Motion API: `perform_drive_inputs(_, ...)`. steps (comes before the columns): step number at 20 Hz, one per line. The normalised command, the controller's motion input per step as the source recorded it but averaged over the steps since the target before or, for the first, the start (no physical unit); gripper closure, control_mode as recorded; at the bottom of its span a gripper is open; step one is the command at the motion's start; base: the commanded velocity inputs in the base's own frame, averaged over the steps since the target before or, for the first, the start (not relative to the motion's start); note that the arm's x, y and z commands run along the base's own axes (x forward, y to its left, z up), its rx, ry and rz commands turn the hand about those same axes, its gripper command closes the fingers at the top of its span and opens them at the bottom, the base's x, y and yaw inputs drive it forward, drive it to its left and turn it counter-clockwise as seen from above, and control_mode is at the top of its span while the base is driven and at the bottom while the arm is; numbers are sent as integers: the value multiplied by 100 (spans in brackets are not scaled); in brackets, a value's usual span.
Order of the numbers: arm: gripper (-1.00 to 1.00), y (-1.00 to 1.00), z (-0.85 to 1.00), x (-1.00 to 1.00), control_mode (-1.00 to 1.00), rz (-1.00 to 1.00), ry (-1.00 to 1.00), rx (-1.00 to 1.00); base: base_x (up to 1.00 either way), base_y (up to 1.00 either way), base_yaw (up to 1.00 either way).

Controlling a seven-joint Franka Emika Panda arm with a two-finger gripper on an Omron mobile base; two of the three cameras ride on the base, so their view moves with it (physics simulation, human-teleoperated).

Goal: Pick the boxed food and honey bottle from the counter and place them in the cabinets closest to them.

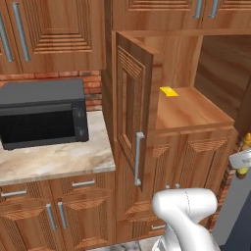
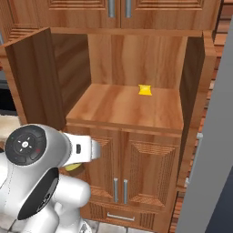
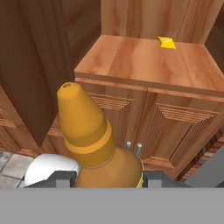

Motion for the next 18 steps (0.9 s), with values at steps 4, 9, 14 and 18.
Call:
perform_drive_inputs(4,100,0,1,0,-100,0,0,0,0,0,0)
perform_drive_inputs(9,100,0,28,13,-100,0,-1,0,0,0,0)
perform_drive_inputs(14,100,0,45,27,-100,-1,0,1,0,0,0)
perform_drive_inputs(18,100,0,20,22,-100,0,0,2,0,0,0)
